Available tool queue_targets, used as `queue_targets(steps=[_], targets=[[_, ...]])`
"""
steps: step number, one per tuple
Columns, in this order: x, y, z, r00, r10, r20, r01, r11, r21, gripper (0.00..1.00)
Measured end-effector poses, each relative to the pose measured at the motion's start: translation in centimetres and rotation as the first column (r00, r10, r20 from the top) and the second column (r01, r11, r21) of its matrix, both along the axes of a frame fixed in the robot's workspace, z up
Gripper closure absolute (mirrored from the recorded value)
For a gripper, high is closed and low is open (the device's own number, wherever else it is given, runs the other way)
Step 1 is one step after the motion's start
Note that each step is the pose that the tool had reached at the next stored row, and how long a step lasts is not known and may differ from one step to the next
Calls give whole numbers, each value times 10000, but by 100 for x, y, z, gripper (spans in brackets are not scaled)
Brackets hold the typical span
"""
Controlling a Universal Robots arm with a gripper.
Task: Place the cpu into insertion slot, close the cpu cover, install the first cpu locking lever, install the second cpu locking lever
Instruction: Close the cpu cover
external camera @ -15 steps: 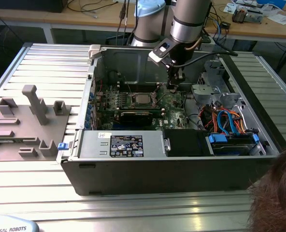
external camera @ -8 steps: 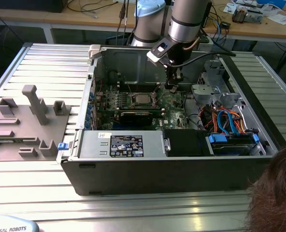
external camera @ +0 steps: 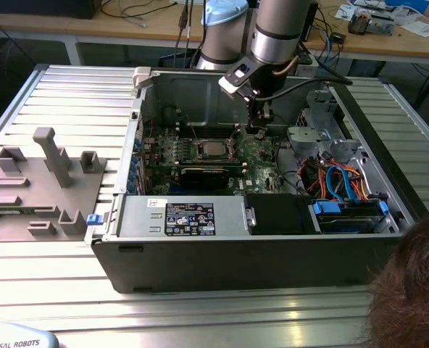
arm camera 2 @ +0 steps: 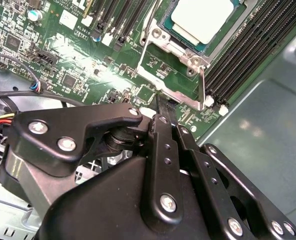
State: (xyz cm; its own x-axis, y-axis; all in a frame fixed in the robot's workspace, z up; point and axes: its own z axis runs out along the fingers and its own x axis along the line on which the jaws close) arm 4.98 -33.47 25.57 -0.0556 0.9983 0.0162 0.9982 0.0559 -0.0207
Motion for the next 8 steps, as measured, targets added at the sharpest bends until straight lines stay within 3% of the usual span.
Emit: queue_targets(steps=[8], targets=[[-53, 0, -6, 10000, 0, 0, 0, 10000, 18, 89]])
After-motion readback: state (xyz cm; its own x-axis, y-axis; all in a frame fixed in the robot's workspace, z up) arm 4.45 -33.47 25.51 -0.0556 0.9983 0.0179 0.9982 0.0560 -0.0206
